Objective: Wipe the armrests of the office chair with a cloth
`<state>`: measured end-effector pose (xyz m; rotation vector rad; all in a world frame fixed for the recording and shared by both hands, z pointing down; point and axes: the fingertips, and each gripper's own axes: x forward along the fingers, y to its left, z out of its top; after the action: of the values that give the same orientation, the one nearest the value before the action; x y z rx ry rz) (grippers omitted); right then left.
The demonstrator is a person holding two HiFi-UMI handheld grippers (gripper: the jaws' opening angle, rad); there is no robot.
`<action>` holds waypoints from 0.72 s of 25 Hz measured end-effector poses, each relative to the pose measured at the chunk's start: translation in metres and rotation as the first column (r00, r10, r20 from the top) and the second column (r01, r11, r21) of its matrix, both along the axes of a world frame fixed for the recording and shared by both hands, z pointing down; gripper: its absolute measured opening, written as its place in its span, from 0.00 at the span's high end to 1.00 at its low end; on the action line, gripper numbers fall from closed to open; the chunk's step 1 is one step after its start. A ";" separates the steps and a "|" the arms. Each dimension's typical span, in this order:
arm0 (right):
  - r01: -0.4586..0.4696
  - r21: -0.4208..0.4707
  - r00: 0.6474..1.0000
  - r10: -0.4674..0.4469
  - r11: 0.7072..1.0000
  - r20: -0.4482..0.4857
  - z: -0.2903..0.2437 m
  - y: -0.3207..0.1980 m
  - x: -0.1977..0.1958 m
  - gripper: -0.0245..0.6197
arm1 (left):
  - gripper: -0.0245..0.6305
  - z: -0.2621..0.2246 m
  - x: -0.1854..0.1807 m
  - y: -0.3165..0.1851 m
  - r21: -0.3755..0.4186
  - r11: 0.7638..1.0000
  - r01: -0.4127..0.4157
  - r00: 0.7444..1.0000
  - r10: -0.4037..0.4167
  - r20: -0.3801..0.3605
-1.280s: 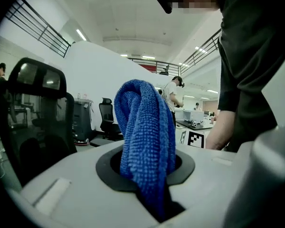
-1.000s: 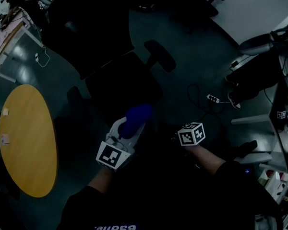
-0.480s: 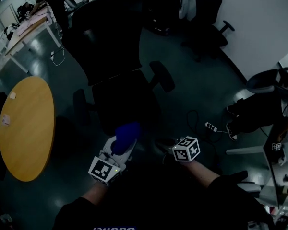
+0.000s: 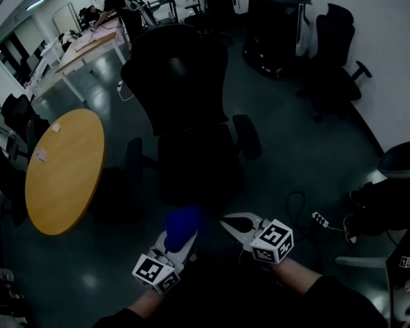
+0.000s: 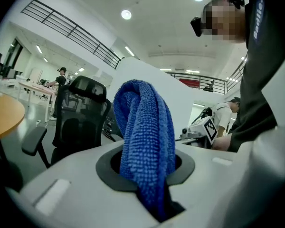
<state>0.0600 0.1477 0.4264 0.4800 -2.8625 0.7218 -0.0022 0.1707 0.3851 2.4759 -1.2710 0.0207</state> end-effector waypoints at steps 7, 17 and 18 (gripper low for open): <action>-0.019 0.149 0.998 0.009 0.989 0.068 -0.050 0.014 -0.009 0.95 | 0.80 -0.020 0.004 0.013 0.036 0.999 -0.004 1.000 0.004 -0.001; -0.064 0.254 0.997 0.051 0.965 0.057 -0.082 0.030 -0.054 0.96 | 0.80 -0.055 -0.029 0.021 0.127 0.987 -0.094 0.995 0.091 0.032; -0.068 0.258 0.997 0.056 0.964 0.053 -0.081 0.031 -0.056 0.96 | 0.80 -0.054 -0.031 0.022 0.134 0.986 -0.103 0.995 0.100 0.031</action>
<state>0.0044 0.1791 0.3459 0.5967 -3.0113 0.3697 -0.0331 0.1928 0.3311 2.6619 -1.1912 -0.0107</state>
